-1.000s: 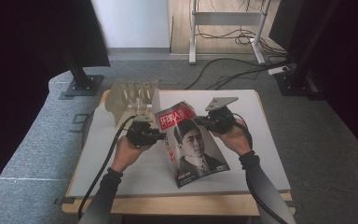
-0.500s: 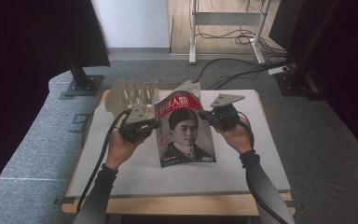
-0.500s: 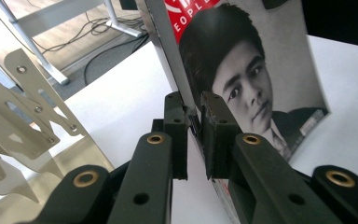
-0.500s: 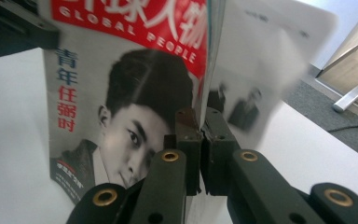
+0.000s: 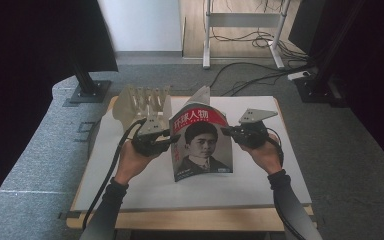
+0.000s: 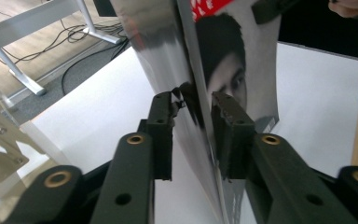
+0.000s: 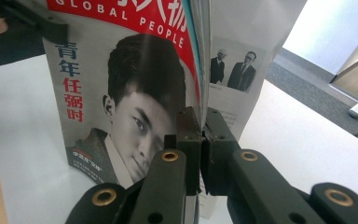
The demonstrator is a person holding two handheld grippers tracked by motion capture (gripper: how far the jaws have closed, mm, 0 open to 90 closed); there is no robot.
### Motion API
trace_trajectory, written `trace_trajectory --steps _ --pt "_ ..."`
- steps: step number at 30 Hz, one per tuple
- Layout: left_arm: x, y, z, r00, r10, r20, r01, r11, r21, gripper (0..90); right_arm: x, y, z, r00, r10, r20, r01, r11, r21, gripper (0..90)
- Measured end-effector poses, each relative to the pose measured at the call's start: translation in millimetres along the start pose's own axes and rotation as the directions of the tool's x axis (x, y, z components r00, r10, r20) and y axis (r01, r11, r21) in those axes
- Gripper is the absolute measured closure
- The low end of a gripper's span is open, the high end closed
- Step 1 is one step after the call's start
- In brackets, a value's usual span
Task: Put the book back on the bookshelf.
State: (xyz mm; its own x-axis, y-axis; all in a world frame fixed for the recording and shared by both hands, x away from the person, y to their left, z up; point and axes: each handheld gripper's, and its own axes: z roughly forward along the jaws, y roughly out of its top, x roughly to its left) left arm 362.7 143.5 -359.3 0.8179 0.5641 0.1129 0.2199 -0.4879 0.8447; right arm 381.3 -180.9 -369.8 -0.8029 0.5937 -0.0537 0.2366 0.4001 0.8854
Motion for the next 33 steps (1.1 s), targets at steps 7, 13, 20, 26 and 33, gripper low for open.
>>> trace_trajectory --steps 7,13,20,26,33 --pt "0.0 4.2 -2.1 0.9992 0.033 0.021 -0.034 0.9973 0.065 80.8 -1.6 -4.2 -5.5 0.9999 0.001 -0.015 -0.001 1.0 -0.003 85.3" --pt "-3.9 8.1 14.5 0.9984 0.036 0.044 -0.041 0.9911 0.127 69.9 -0.4 -6.3 -8.3 0.9995 -0.007 -0.032 0.006 1.0 -0.008 85.3" --pt "1.1 11.0 17.8 0.999 -0.002 0.044 -0.004 0.9928 0.12 85.4 -3.1 -10.2 -11.1 0.9994 0.006 -0.033 -0.006 1.0 -0.005 83.4" --pt "6.0 10.2 15.4 0.999 -0.013 0.043 0.009 0.9949 0.1 86.9 -7.7 -21.6 -10.1 0.9991 0.039 0.014 -0.04 0.999 0.022 69.5" --pt "15.0 5.0 8.6 0.9987 -0.041 0.031 0.038 0.9946 0.096 86.9 -13.0 -41.1 -8.0 0.9961 0.074 0.047 -0.077 0.995 0.058 50.3"
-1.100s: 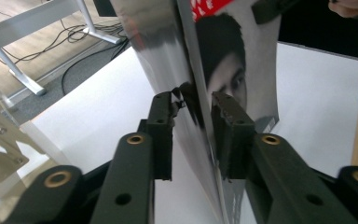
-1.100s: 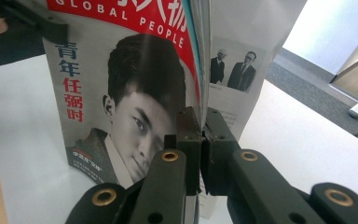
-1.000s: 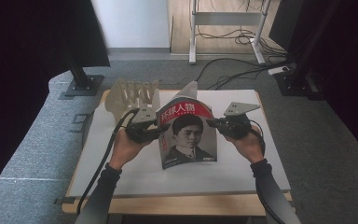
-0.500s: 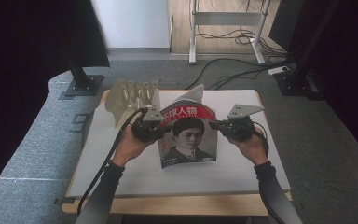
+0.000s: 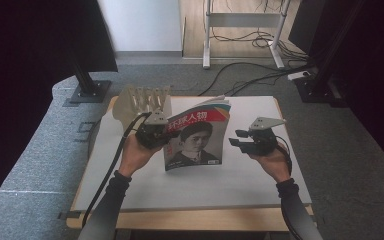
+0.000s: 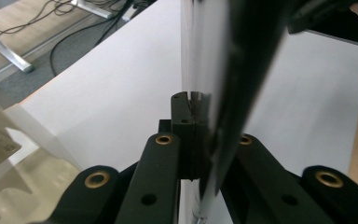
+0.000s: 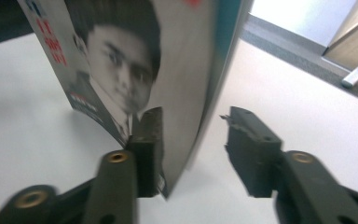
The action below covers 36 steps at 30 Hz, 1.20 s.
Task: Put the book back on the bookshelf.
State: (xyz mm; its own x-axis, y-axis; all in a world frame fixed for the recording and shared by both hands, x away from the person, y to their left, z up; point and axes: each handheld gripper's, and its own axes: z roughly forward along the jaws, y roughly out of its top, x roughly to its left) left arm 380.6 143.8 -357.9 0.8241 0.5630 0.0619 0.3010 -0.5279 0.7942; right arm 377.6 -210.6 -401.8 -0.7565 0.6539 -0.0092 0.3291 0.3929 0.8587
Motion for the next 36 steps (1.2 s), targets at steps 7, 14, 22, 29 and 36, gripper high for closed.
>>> trace_trajectory --steps 7,14,22,29,36 --pt "12.7 -9.0 -9.3 0.9987 -0.051 0.007 0.051 0.9986 -0.013 86.9 1.1 -21.3 10.5 0.9996 0.014 0.024 -0.016 0.998 0.054 34.4" --pt "22.9 -15.1 -18.9 0.9962 -0.087 0.008 0.087 0.9962 -0.003 87.0 1.9 -45.7 21.2 0.9977 0.049 0.045 -0.054 0.994 0.097 26.7" --pt "34.1 -21.8 -29.1 0.9909 -0.134 -0.012 0.134 0.991 -0.011 87.2 0.6 -80.8 32.2 0.9944 0.083 0.066 -0.093 0.983 0.156 19.5" --pt "41.1 -24.4 -42.1 0.9864 -0.162 -0.031 0.161 0.9868 -0.019 87.2 4.1 -101.0 35.6 0.9895 0.104 0.101 -0.121 0.976 0.179 14.0" --pt "47.5 -27.8 -58.9 0.9799 -0.19 -0.061 0.188 0.9814 -0.039 87.2 8.0 -117.4 39.7 0.9832 0.125 0.133 -0.149 0.97 0.191 10.4"
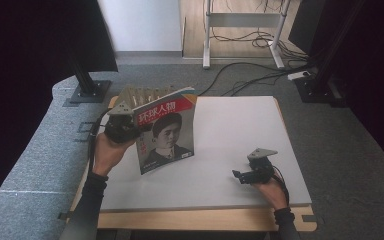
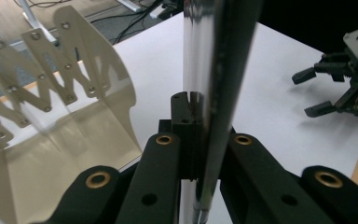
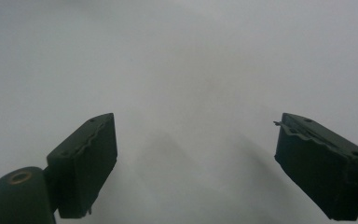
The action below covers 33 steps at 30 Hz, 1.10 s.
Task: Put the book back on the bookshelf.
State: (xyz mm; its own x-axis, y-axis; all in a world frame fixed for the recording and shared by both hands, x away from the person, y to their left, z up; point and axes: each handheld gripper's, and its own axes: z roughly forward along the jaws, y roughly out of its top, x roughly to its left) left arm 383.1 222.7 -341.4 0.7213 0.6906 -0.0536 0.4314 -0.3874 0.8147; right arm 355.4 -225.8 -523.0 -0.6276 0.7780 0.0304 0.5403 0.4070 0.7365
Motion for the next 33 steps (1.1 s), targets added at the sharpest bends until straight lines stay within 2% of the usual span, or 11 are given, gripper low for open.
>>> trace_trajectory --steps 4,11,22,27,33 --pt "4.0 0.0 -11.7 0.9995 -0.01 -0.029 0.01 0.9999 -0.009 87.2 0.8 -7.1 4.3 0.9997 0.011 0.021 -0.011 1.0 0.009 0.0" --pt "12.7 -2.4 -32.3 0.9946 -0.038 -0.097 0.036 0.9991 -0.022 87.2 3.4 -10.2 7.5 0.9991 -0.003 0.042 0.002 1.0 0.027 0.0" --pt "28.3 -14.5 -64.3 0.9838 -0.093 -0.153 0.089 0.9954 -0.036 87.2 2.9 -10.9 8.1 0.999 0.001 0.044 -0.002 1.0 0.025 0.0" --pt "34.2 -20.8 -79.8 0.9757 -0.118 -0.185 0.111 0.9927 -0.046 87.2 2.9 -11.0 8.2 0.999 0.003 0.044 -0.004 1.0 0.023 0.0" --pt "43.9 -26.1 -93.9 0.9613 -0.153 -0.229 0.14 0.9877 -0.068 87.2 2.9 -11.0 8.2 0.999 0.003 0.044 -0.004 1.0 0.023 0.0"
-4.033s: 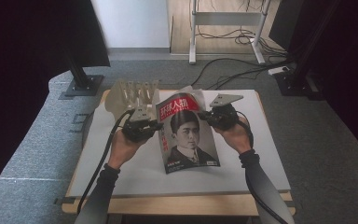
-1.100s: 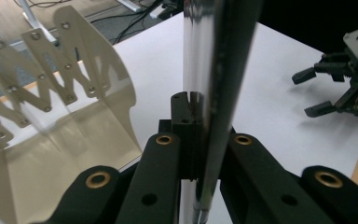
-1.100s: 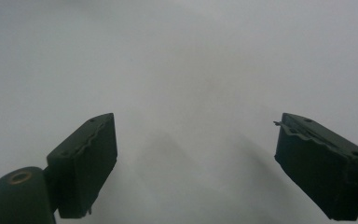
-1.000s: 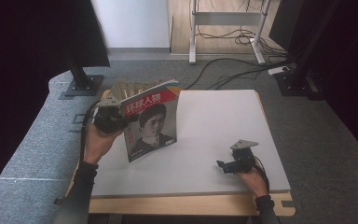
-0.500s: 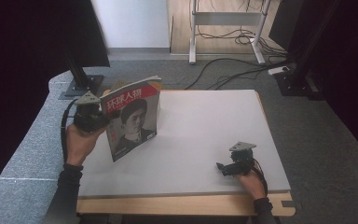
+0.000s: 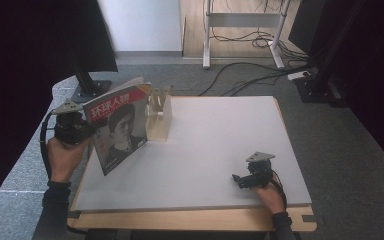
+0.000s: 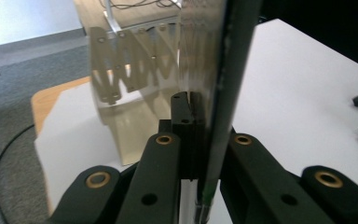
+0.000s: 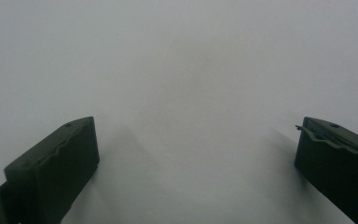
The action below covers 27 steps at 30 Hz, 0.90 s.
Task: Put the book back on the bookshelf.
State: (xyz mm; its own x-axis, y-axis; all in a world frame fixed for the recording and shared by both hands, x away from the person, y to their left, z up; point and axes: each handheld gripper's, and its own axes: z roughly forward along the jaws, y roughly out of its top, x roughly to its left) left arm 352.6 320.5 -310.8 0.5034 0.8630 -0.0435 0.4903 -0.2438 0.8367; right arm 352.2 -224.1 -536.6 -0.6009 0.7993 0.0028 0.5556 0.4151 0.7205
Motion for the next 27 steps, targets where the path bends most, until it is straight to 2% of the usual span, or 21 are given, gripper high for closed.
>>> trace_trajectory --steps 7,11,18,24,27 --pt "15.5 -2.3 0.0 0.9976 -0.038 -0.058 0.038 0.9992 -0.016 87.3 0.0 0.0 0.0 1.0 0.0 0.0 0.0 1.0 0.0 0.0" --pt "21.3 -1.7 5.8 0.9953 -0.056 -0.079 0.055 0.9983 -0.017 87.2 0.0 -0.1 0.0 1.0 -0.001 0.001 0.001 1.0 0.0 0.0" --pt "23.3 4.3 29.4 0.9929 -0.076 -0.092 0.073 0.9967 -0.034 87.2 0.0 -0.1 0.0 1.0 -0.002 0.0 0.002 1.0 0.0 0.0" --pt "24.6 10.6 52.3 0.9894 -0.082 -0.12 0.077 0.9961 -0.043 87.2 0.0 -0.1 0.0 1.0 0.0 0.001 0.0 1.0 -0.001 0.0" --pt "25.6 11.6 62.1 0.9879 -0.089 -0.127 0.081 0.9944 -0.068 87.2 0.0 -0.1 0.0 1.0 0.0 0.0 0.0 1.0 -0.001 0.0"
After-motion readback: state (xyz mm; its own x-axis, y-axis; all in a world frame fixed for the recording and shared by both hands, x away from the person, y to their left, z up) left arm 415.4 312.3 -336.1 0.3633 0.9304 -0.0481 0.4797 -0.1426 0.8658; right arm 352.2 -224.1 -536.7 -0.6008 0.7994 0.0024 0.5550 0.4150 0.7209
